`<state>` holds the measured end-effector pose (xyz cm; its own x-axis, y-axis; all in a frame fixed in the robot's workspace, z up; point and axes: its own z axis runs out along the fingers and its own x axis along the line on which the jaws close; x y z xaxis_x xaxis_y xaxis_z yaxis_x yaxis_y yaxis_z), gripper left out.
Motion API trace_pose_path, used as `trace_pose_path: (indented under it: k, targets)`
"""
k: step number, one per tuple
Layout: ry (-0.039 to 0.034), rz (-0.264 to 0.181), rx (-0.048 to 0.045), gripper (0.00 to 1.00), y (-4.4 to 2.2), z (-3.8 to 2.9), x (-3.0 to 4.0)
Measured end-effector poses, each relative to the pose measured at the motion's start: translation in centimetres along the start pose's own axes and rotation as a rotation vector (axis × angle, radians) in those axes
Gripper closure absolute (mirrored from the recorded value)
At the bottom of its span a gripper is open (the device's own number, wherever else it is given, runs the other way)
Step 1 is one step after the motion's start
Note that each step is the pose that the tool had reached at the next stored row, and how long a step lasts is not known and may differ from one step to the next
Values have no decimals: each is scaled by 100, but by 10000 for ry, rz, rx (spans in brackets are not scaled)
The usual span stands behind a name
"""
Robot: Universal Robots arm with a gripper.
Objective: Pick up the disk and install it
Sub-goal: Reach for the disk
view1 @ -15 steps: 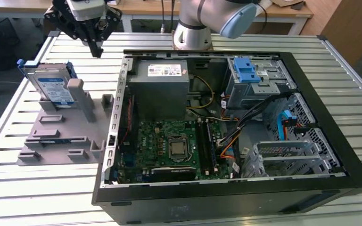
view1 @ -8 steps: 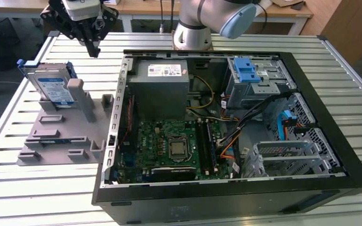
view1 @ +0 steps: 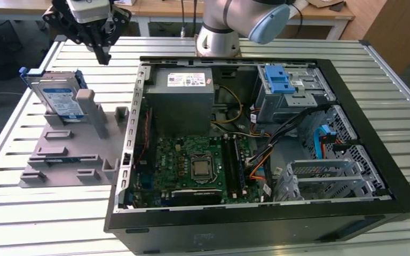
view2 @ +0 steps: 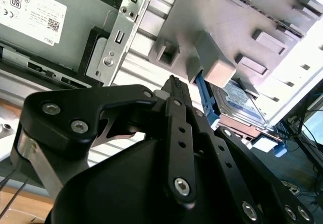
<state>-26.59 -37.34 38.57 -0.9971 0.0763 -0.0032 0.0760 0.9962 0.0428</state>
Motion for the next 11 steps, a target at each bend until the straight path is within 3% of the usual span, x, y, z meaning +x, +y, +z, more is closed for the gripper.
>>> trace_pose_path:
  k: [11]
  targets:
    - [-1, 0, -1, 89, 50, 4, 156]
